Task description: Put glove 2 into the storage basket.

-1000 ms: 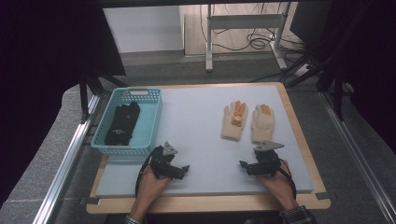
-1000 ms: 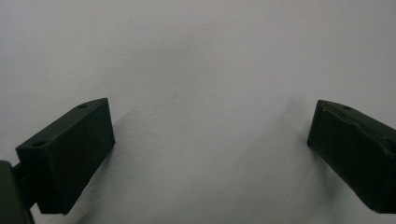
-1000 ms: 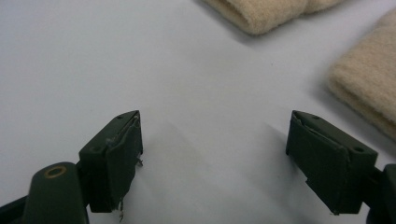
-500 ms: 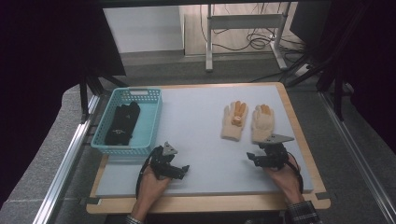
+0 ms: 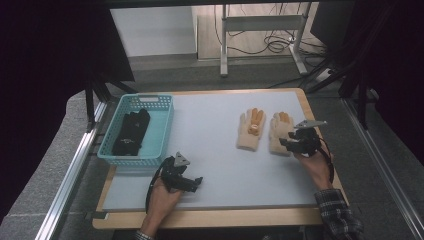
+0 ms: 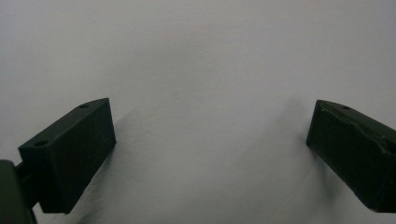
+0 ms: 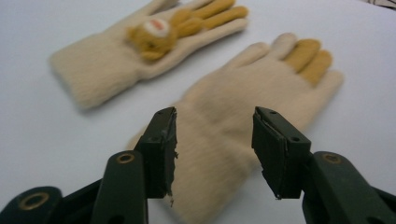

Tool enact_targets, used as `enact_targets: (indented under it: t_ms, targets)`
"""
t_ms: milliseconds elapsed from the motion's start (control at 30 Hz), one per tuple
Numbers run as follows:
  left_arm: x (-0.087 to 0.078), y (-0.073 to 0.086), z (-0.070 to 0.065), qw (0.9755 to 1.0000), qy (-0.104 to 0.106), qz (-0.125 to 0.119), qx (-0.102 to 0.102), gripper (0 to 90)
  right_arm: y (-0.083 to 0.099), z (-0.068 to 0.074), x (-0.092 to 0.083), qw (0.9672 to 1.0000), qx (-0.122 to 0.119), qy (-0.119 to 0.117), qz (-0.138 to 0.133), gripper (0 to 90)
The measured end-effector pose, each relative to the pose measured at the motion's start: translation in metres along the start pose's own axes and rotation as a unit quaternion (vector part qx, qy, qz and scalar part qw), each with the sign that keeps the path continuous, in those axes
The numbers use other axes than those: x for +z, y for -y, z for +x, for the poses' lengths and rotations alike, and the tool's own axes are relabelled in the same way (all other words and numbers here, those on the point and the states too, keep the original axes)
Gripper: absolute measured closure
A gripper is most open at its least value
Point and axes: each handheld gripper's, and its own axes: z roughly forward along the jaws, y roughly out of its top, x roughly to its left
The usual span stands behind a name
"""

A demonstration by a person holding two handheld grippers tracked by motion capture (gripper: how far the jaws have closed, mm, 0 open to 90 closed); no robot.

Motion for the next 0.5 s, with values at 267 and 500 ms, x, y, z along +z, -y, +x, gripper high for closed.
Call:
enact_targets:
  t_ms: [267,500]
  targets:
    - [0.000,0.000,0.000,1.0000,0.000,0.000,0.000,1.3,-0.014,-0.021,0.027,1.0000,0.001,0.002,0.002,31.4]
    - [0.000,0.000,0.000,1.0000,0.000,0.000,0.000,1.4,-0.014,-0.028,0.057,0.9995,-0.010,-0.001,0.031,26.1]
